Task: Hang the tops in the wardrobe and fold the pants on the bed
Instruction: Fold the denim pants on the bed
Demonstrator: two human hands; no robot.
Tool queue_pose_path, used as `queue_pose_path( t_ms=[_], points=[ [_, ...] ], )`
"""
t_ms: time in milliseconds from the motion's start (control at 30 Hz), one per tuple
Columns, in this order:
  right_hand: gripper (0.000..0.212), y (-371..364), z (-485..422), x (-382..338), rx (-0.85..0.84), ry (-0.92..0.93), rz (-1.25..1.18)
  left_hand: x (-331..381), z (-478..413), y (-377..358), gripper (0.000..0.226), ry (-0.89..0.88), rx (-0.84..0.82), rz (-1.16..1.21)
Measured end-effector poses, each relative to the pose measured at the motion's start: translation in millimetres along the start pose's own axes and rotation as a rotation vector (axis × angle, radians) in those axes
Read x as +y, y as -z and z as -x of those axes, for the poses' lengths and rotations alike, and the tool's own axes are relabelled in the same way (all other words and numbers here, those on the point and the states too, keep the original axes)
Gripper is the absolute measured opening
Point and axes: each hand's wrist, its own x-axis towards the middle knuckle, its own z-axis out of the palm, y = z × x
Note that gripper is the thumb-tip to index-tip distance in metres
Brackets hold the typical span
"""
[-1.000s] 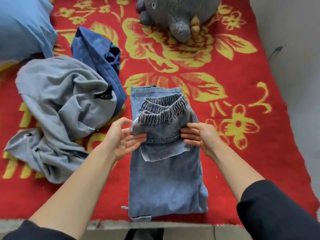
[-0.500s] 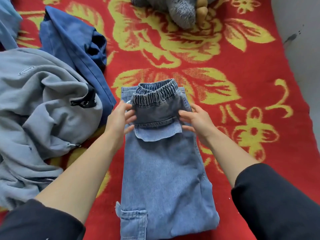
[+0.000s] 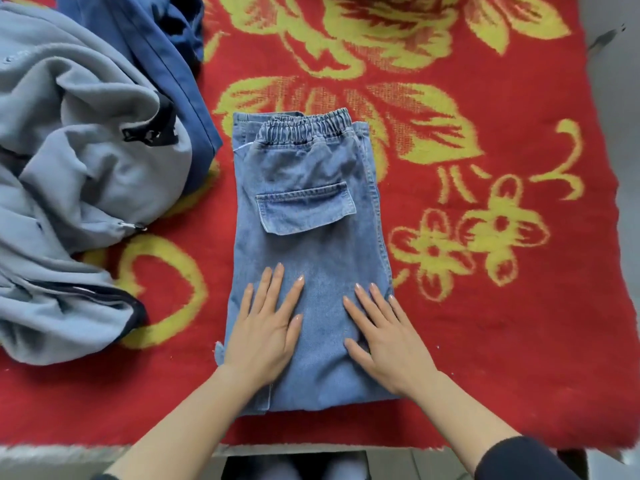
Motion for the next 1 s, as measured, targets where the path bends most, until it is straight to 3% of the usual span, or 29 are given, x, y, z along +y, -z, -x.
queue_pose_path(
  t_ms=[133, 267, 367, 467, 633, 700, 767, 833, 1000],
  points=[
    [0.072, 0.6, 25.6, -2.1, 0.018, 0.162, 0.061, 2.8, 29.4, -0.9, 0.056, -0.143, 0.051, -0.096],
    [0.085, -18.1, 46.4, 2.9, -0.136, 0.301, 0.096, 7.1, 68.6, -16.2, 0.057, -0.234, 0.019, -0.166],
    [0.092, -22.9, 48.5, 3.2, -0.181, 0.293, 0.204, 6.1, 86.8, -27.4, 0.078, -0.268, -0.041, -0.211],
    [0.091, -24.9, 45.3, -1.4, -0.116, 0.249, 0.235, 7.8, 84.5, -30.8, 0.099, -0.223, -0.082, -0.281],
    [0.069, -29.1, 39.8, -10.5, -0.027, 0.203, 0.253, 15.9, 77.7, -29.7, 0.058, -0.216, -0.003, -0.439],
    [0.061, -23.0, 32.2, -7.5, -0.096, 0.234, 0.164, 21.5, 74.3, -21.1, 0.061, -0.163, -0.068, -0.467],
    [0.049, -9.1, 25.2, -1.6, -0.216, 0.19, -0.03, 24.1, 66.9, -10.6, 0.079, -0.095, -0.208, -0.447],
    [0.039, 11.1, 20.5, 2.4, -0.213, 0.108, -0.203, 25.8, 53.6, 8.7, 0.085, -0.045, -0.342, -0.376],
    [0.02, 69.2, 15.2, 8.7, -0.364, -0.114, -0.641, 24.7, 20.4, 80.0, 0.031, -0.094, -0.436, -0.073]
  ],
)
